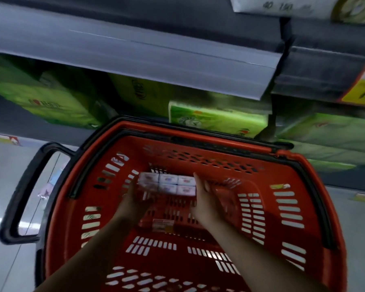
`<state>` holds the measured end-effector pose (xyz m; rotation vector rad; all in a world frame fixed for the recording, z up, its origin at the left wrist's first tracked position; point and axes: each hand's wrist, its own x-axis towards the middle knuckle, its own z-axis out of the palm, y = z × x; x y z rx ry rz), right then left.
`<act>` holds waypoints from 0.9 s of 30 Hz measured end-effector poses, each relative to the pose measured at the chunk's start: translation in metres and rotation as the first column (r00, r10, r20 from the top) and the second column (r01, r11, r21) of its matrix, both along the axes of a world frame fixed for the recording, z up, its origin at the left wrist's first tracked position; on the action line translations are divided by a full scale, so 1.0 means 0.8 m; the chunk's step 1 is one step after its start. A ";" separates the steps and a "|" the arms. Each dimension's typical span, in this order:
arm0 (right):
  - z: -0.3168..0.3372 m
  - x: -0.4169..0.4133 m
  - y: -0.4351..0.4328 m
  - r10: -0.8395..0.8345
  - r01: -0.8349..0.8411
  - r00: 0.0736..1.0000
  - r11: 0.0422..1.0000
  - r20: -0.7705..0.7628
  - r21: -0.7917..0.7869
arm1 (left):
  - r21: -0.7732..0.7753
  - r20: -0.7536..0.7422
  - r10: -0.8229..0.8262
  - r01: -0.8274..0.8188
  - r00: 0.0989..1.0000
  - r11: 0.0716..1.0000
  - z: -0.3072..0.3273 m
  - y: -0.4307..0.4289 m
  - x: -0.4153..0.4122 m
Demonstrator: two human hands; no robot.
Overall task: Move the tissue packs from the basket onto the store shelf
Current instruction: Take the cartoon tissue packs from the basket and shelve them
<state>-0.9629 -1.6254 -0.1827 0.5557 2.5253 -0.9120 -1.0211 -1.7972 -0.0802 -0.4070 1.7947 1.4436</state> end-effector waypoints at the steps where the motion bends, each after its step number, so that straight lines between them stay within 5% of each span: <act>1: 0.001 -0.004 0.000 0.002 -0.002 1.000 1.000 0.009 -0.003 | 0.013 -0.030 -0.019 0.020 0.999 1.000 0.000 0.001 -0.001; 10: -0.010 -0.003 -0.021 0.043 -0.040 0.999 0.994 -0.032 0.098 | -0.111 -0.108 -0.104 0.092 0.989 0.990 -0.061 -0.013 0.001; 22: 0.065 0.019 -0.022 -0.340 0.323 0.940 0.888 0.007 -0.326 | -0.181 -0.086 0.057 -0.072 0.995 0.981 -0.027 -0.043 0.015; 27: 0.139 0.030 0.021 -0.344 0.342 0.936 0.830 0.077 -0.440 | -0.121 -0.132 0.023 -0.039 0.991 0.992 0.031 -0.041 0.015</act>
